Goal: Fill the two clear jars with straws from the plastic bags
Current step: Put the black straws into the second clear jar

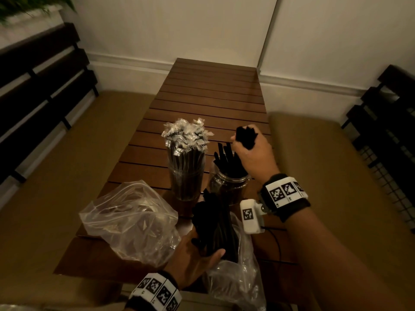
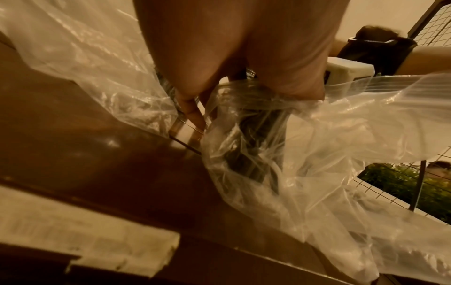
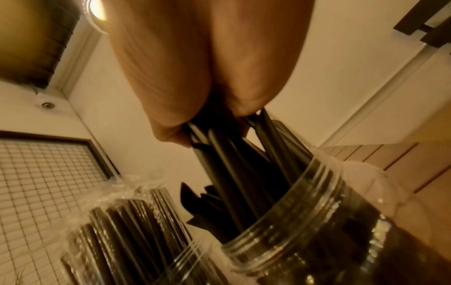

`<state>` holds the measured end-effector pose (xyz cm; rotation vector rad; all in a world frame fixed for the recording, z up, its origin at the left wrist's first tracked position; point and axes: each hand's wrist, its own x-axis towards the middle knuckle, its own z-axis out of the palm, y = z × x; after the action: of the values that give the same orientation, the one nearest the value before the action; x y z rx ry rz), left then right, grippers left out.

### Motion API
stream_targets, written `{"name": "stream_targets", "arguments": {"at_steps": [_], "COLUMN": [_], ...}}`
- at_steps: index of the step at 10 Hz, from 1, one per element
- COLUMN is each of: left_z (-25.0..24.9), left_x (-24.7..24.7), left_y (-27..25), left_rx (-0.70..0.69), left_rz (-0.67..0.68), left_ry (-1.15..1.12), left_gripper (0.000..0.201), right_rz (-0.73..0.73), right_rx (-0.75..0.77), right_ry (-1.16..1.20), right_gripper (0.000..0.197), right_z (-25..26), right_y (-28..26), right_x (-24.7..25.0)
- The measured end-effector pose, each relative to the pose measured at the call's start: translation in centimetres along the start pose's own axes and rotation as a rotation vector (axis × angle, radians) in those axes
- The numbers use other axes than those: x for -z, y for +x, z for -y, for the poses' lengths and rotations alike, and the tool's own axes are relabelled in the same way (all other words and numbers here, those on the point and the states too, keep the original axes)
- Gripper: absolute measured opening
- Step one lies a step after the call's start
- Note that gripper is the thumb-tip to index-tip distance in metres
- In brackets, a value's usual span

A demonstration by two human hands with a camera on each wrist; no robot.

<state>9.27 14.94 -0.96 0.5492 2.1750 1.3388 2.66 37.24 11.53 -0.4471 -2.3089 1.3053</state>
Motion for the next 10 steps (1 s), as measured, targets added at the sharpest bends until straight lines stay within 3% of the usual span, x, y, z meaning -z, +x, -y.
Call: {"name": "stream_targets", "arguments": {"at_steps": [1, 2, 3, 4, 5, 6, 7, 8, 9, 10], "left_z": [0.2, 0.2, 0.4, 0.1, -0.7, 2.4, 2.5, 1.3, 0.6, 1.0], "left_x": [0.1, 0.1, 0.1, 0.1, 0.2, -0.2, 0.1, -0.1, -0.2, -0.2], "left_y": [0.0, -0.1, -0.1, 0.2, 0.0, 0.5, 0.5, 0.6, 0.2, 0.4], "left_rx": [0.014, 0.012, 0.074, 0.019, -0.006, 0.062, -0.019, -0.102, -0.151, -0.129], "left_rz": [0.003, -0.002, 0.025, 0.043, 0.094, 0.066, 0.075, 0.049, 0.023, 0.07], "left_ry": [0.044, 0.027, 0.09, 0.144, 0.235, 0.075, 0.031, 0.003, 0.07, 0.1], "left_gripper": [0.049, 0.048, 0.105, 0.073, 0.098, 0.121, 0.109, 0.056, 0.04, 0.039], "right_rz": [0.027, 0.052, -0.026, -0.17, -0.119, 0.076, 0.264, 0.392, 0.47, 0.546], "right_rx": [-0.004, 0.055, 0.109, 0.161, 0.107, 0.032, -0.087, -0.159, -0.179, -0.209], "right_ry": [-0.092, -0.123, -0.165, -0.14, -0.101, 0.001, 0.131, 0.084, 0.015, 0.026], "right_gripper": [0.02, 0.045, 0.044, 0.018, 0.023, 0.038, 0.05, 0.082, 0.097, 0.097], "right_z": [0.0, 0.7, 1.3, 0.9, -0.8, -2.2, -2.2, -2.0, -2.4, -3.1], "right_y": [-0.3, -0.5, -1.4, -3.8, -7.4, -11.8, -15.4, -16.6, -15.8, -14.8], "right_x": [0.2, 0.9, 1.9, 2.8, 3.4, 3.2, 2.5, 2.0, 1.5, 1.0]}}
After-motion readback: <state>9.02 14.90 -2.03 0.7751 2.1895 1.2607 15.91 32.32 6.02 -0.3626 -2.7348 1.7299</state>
